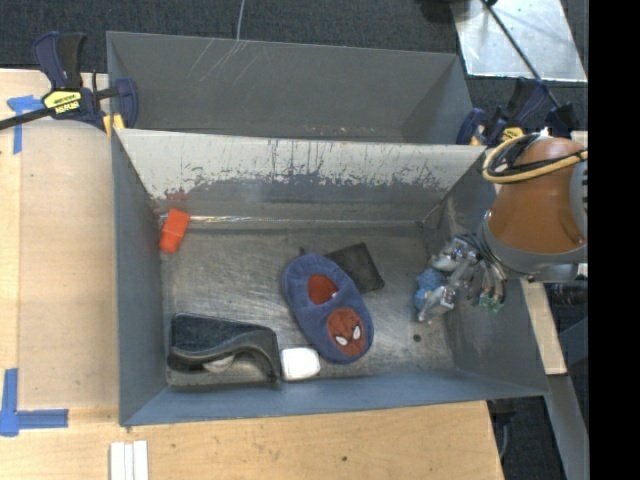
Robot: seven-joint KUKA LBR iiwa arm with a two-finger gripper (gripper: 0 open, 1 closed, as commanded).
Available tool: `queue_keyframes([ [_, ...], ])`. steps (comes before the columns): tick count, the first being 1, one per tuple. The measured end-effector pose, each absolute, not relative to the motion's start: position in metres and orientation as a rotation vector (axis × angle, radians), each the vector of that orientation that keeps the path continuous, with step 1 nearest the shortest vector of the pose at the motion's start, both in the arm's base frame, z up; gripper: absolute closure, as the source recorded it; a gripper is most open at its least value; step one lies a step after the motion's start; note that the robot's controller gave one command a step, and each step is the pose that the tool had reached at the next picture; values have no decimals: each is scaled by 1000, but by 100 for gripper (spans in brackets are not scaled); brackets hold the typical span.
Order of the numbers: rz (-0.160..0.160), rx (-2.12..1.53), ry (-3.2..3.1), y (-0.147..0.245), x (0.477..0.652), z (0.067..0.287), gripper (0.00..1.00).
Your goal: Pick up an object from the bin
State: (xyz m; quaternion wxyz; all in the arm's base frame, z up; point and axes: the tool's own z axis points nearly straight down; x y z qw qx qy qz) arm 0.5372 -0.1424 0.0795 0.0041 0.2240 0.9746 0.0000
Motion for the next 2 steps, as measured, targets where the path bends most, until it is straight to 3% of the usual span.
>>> queue_keyframes([
  [1,0,690,3054,-132,530,177,100],
  [2,-1,670,3057,-133,538,264,100],
])
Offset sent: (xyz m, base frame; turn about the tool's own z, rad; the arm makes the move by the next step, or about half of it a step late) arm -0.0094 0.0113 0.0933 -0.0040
